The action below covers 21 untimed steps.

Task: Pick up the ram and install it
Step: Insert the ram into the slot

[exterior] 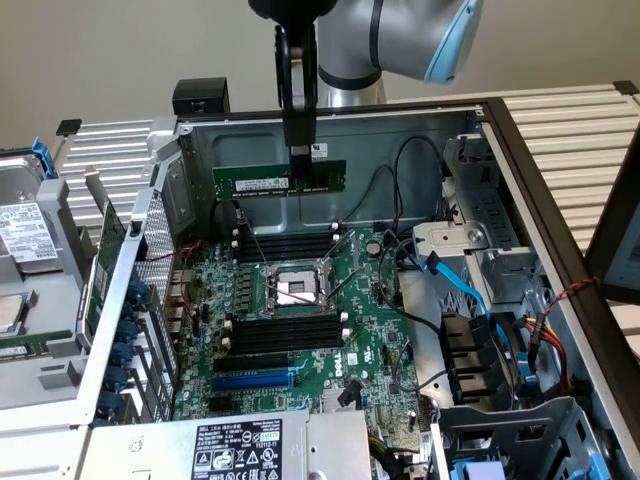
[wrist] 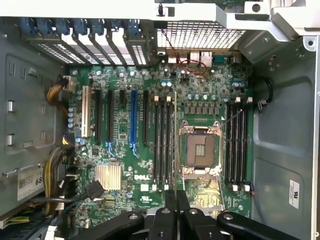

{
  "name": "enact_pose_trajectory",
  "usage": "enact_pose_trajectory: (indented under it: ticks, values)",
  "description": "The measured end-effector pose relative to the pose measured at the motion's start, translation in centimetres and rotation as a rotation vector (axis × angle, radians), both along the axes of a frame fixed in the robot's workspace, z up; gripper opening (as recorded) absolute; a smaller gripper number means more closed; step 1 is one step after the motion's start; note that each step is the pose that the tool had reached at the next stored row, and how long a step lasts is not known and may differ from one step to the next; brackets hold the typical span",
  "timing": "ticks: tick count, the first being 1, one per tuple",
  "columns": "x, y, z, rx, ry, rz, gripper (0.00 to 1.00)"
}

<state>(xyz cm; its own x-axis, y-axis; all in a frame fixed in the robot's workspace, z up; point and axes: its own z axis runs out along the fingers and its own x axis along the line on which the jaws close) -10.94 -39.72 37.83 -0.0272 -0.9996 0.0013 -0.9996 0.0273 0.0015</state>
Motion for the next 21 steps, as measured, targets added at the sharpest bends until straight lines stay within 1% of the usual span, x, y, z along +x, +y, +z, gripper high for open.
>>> enact_pose_trajectory:
  ticks: [3, 5, 8, 11, 13, 15, 16, 17, 18, 19, 20, 21]
  values:
    - [0.0, 0.00, -0.40, 0.0001, 0.0036, -0.008, 0.13]
    - [0.0, 0.00, -0.74, -0.0001, 0.0040, -0.010, 0.13]
    - [0.0, 0.00, -1.08, -0.0074, 0.0041, -0.010, 0.13]
    - [0.0, -0.01, -1.43, -0.0159, 0.0041, -0.011, 0.13]
    - [0.0, 0.00, -1.74, -0.0187, 0.0040, -0.011, 0.13]
    - [0.0, 0.00, -2.11, -0.0188, 0.0037, -0.011, 0.13]
    - [0.0, 0.00, -2.27, -0.0178, 0.0036, -0.011, 0.13]
    - [0.0, 0.00, -2.42, -0.0156, 0.0035, -0.011, 0.13]
    - [0.0, 0.00, -2.55, -0.0119, 0.0036, -0.011, 0.13]
    - [0.0, -0.01, -2.63, -0.0057, 0.0038, -0.011, 0.13]
    - [0.0, 0.00, -2.71, 0.0028, 0.0038, -0.011, 0.13]
    - [0.0, 0.00, -2.89, 0.0181, 0.0056, -0.011, 0.13]
